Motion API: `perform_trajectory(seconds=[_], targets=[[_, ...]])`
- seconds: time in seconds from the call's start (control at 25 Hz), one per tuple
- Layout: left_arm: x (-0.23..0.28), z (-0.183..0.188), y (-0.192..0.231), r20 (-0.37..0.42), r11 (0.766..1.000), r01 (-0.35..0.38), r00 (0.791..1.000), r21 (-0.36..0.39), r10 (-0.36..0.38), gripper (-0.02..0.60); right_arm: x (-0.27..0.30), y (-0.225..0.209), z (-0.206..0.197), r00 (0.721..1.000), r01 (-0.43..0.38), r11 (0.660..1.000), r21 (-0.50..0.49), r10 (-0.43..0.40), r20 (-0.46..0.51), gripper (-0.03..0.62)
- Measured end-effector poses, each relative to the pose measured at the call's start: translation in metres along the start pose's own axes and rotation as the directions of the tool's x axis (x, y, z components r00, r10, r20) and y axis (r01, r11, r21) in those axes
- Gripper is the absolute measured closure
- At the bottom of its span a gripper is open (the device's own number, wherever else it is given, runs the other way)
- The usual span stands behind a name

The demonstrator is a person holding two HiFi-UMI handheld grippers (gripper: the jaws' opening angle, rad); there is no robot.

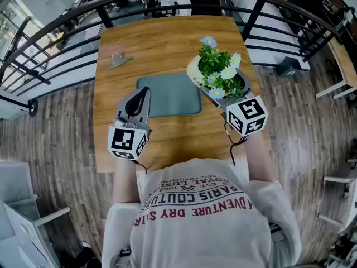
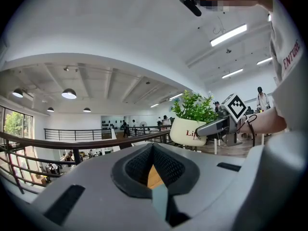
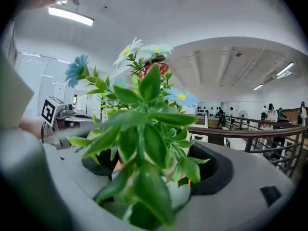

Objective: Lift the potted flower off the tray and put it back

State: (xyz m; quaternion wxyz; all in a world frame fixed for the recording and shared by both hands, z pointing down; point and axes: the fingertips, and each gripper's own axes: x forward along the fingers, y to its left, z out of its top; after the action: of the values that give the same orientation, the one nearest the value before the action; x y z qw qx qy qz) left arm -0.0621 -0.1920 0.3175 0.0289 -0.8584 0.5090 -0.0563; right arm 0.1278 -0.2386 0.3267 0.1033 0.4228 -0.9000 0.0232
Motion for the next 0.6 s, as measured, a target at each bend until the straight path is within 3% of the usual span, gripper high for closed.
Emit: perform_trajectory(seconds=[0.6], targets=[[0.011, -0.008, 0.001, -0.01, 0.999, -0.008, 1.0, -0.035, 0.008, 0.569, 0.037, 0.002, -0.017, 0.994, -0.104, 0.995, -0.005, 0.104, -0.035, 0.138]])
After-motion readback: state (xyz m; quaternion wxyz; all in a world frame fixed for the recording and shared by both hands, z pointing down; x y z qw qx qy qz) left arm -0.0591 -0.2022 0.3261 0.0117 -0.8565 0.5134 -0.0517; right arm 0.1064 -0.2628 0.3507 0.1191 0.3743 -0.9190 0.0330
